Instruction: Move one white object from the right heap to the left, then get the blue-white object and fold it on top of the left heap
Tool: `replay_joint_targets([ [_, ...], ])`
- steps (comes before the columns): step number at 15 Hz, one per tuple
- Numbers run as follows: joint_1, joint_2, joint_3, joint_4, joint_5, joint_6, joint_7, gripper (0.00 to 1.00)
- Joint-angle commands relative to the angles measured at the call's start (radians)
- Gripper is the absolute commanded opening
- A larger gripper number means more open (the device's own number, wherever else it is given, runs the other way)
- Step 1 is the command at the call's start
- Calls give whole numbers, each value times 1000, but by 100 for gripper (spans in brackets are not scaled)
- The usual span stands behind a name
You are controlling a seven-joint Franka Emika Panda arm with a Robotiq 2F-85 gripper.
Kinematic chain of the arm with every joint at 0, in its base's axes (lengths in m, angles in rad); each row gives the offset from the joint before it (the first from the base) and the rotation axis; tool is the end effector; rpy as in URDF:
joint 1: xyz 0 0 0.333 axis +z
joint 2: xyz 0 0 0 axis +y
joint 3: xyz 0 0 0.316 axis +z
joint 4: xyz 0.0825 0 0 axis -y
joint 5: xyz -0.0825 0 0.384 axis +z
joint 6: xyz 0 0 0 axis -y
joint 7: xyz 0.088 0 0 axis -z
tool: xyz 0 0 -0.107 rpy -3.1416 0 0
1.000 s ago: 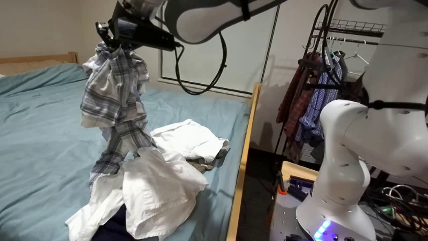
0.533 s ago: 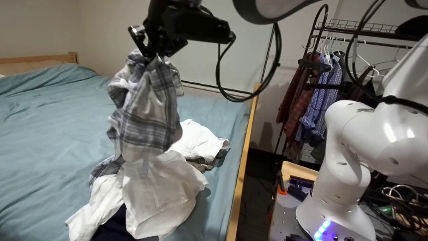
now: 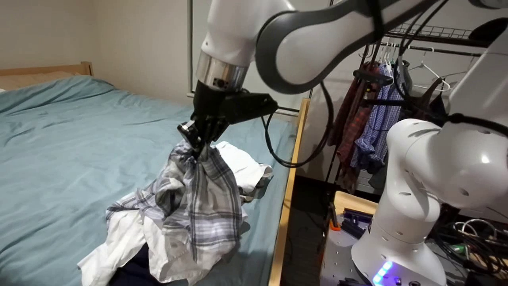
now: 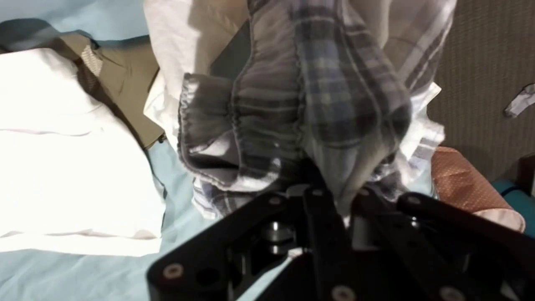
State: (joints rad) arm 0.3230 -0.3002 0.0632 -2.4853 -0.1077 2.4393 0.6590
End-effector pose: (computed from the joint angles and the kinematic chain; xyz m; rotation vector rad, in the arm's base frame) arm 0.4250 0.1730 0.4237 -3.0579 0.3066 -0.4144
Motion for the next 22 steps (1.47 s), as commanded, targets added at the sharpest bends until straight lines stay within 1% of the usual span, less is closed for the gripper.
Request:
replay_joint_targets([
  [1,-97,235,-11,73,177,129,-171,6],
  [2,-107,306,-21,104,249,141,-241,6],
  [3,-110,374,-20,140,331,122,-333,6],
  [4,-130,440,-11,178,374,101,-379,6],
  [5,-144,508,4,218,441,84,-456,6],
  [6,-158,578,19,257,455,70,-476,6],
  [7,-178,649,47,302,520,69,-559,6],
  [9,-173,783,49,385,474,81,-486,6],
  [10,-182,849,65,435,484,74,-501,6],
  [11,-182,912,66,489,475,73,-490,6],
  [12,-184,962,68,539,475,68,-483,32],
  [13,-188,978,67,573,473,56,-482,32],
  [14,-191,983,62,599,472,34,-472,38],
  [16,-204,941,58,603,486,0,-462,48],
  [17,-208,906,58,587,492,4,-458,53],
  [20,-208,815,53,535,487,-7,-434,73],
  [22,-207,751,56,498,480,-40,-435,88],
])
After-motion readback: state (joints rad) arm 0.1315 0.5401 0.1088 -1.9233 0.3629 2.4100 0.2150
